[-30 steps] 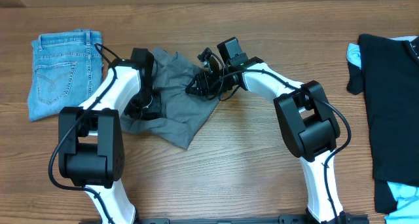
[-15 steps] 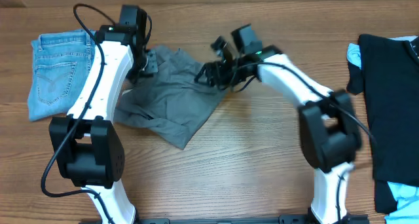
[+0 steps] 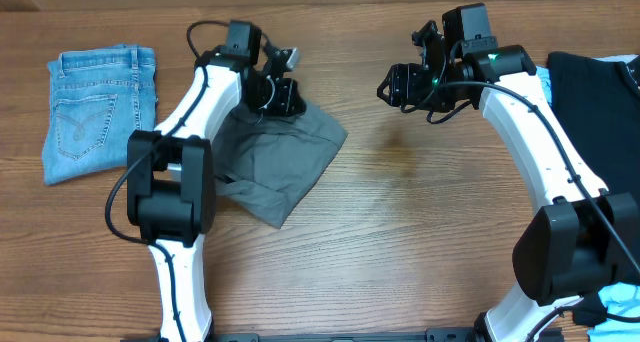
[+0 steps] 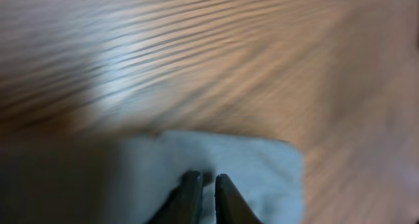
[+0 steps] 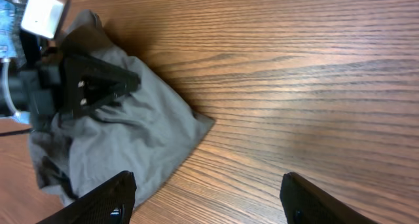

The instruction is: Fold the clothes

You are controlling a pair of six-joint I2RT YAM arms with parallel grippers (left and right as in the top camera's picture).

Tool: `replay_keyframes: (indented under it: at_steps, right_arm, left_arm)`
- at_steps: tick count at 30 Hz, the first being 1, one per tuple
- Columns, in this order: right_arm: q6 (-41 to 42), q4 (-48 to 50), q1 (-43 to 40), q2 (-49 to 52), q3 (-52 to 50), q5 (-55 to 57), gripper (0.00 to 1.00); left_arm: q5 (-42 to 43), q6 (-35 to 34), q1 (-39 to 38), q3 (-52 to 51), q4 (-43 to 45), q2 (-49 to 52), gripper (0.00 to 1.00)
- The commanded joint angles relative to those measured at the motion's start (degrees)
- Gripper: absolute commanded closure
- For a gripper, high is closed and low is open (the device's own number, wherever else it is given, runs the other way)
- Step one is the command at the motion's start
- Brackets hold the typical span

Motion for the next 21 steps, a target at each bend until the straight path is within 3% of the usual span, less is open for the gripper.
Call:
replay_keyframes:
  at_steps: [1, 2, 3, 4, 5, 6, 8, 10, 13, 17, 19, 21]
  right_arm:
    - [-1.90, -1.46, 0.09, -0.11, -0.04, 1.57, 0.25]
    - [-1.90, -1.86, 0.09, -0.11, -0.04, 1.57, 0.25]
    - [-1.90, -2.08, 0.09, -0.11, -0.04, 1.57, 0.25]
    - [-1.90, -2.43, 0.09, -0.11, -0.04, 1.57, 0.25]
    - [-1.90, -2.93, 0.09, -0.11, -0.04, 1.60, 0.25]
    - [-1.90, -3.10, 0.09, -0.11, -0.04, 1.60, 0.25]
    - [-1.88, -3.13, 0.09, -0.11, -0.04, 1.60, 0.25]
    - [-1.90, -3.19, 0.09, -0.11, -0.04, 1.60, 0.25]
    - [-1.88, -3.58, 0.09, -0.11, -0.04, 1.90, 0.25]
    - [-1.90, -4.26, 0.09, -0.11, -0.04, 2.89, 0.25]
    - [-1.90, -4.24, 0.09, -0.11, -0.04, 2.86, 0.25]
    - [-1.90, -4.26, 0.09, -0.11, -0.04, 2.84, 0.25]
  left_arm:
    - [-8.48, -14.49, 5.49, 0.57, -0.70, 2.14, 0.88]
    - [-8.92, -17.20, 6.62, 0.39, -0.48, 3.30, 0.84]
    - [-8.85, -18.73, 7.30, 0.39, -0.26, 4.39, 0.71]
    - [-8.83, -19.12, 7.76, 0.37, -0.22, 5.42, 0.64]
    - [-8.52, -19.12, 8.15, 0.35, -0.28, 6.71, 0.46]
    - [-7.98, -19.10, 8.22, 0.35, -0.57, 7.39, 0.36]
    - [-5.33, -17.86, 8.26, 0.35, -0.74, 8.13, 0.36]
    - [-3.34, -14.71, 8.28, 0.42, -0.94, 7.17, 0.43]
    - [-6.40, -8.94, 8.26, 1.66, -3.13, 2.10, 0.42]
    - [-11.56, -0.90, 8.17, 3.13, -6.84, -12.55, 0.34]
    - [-11.56, -2.67, 7.67, 3.13, -14.51, -20.55, 0.30]
    - [-11.58, -13.29, 7.23, 3.13, -26.77, -24.00, 0.30]
